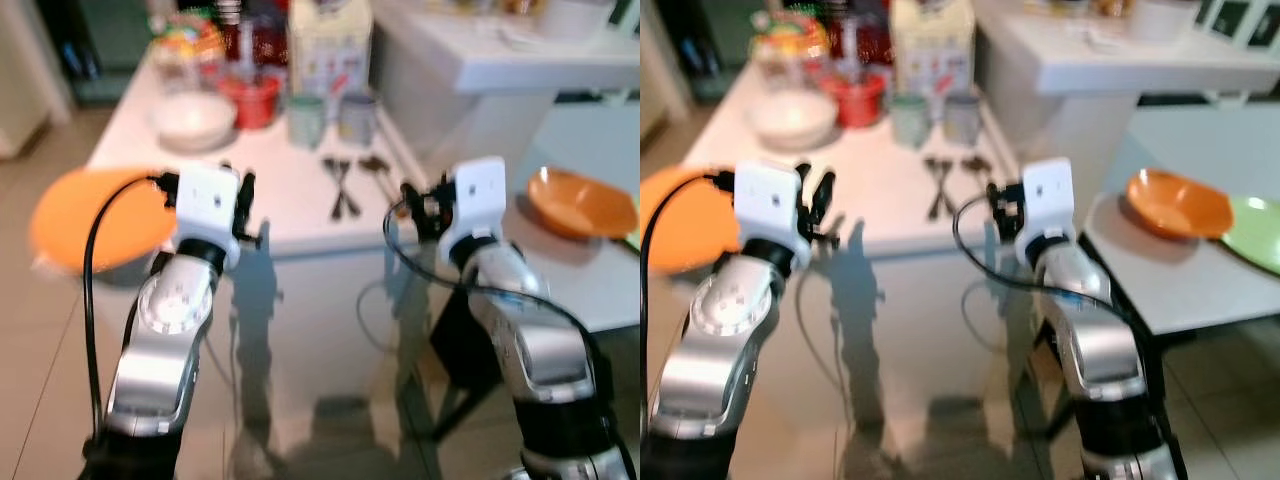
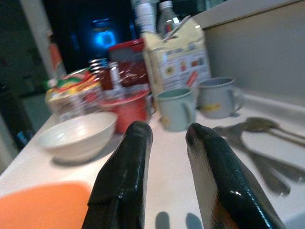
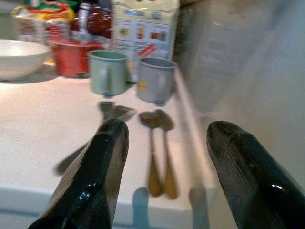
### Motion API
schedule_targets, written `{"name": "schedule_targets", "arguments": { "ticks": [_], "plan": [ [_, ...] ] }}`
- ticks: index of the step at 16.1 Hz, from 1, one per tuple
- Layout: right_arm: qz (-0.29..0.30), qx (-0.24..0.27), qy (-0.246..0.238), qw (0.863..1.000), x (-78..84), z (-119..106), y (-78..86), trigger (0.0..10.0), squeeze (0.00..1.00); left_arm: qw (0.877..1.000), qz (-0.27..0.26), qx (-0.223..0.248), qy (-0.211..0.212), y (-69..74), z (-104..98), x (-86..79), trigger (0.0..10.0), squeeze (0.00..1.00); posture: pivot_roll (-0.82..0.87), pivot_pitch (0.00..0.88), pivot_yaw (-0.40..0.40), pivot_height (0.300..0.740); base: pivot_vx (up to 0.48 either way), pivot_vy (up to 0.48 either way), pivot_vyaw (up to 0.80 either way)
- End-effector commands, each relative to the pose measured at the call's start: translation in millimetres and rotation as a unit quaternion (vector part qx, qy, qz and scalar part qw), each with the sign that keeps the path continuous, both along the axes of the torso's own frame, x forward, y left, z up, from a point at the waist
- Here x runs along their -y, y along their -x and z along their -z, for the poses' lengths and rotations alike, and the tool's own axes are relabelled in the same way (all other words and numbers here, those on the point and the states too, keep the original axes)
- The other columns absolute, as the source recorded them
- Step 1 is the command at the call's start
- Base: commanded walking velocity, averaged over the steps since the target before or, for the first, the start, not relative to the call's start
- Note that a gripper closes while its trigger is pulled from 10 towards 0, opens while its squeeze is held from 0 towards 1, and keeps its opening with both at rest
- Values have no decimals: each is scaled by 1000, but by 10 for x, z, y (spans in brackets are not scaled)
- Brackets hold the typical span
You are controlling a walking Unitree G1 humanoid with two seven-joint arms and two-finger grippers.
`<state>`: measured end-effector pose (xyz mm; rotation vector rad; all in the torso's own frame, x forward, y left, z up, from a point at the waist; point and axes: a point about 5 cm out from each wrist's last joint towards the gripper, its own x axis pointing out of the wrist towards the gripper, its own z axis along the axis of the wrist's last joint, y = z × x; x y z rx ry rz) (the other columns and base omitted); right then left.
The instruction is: Setting the table
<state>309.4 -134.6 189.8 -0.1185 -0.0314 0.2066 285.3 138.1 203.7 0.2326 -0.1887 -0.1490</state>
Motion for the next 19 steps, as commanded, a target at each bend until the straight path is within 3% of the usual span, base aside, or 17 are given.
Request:
{"name": "schedule_targets", "arguments": {
  "ticks": [1,6,9,14,17,19],
  "plan": [
    [10,-1,0,1000,86,-17,-12,10000,0,1000,15,2,1,-2,-16,72,10000,0,22,0,-13,740,446,0,0],
    [-40,-27,8,999,4,44,36,10000,0,1000,15,2,-2,-15,-23,61,10000,0,25,0,-9,740,439,0,0],
    [-87,-46,11,995,-83,88,134,10000,0,1000,18,0,1,9,-21,59,10000,0,25,0,-8,740,0,0,0],
    [-81,-56,7,995,-58,134,245,10000,0,1000,19,-9,-8,27,14,50,10000,0,21,0,0,740,0,0,0],
    [-102,-68,11,992,-92,134,236,10000,0,1000,15,-11,-17,18,27,41,10000,0,23,0,-2,740,0,0,0],
    [-99,-76,7,992,-148,116,116,10000,0,1000,17,-13,-19,9,20,41,10000,0,22,0,-1,740,0,0,0]
  ]
}}
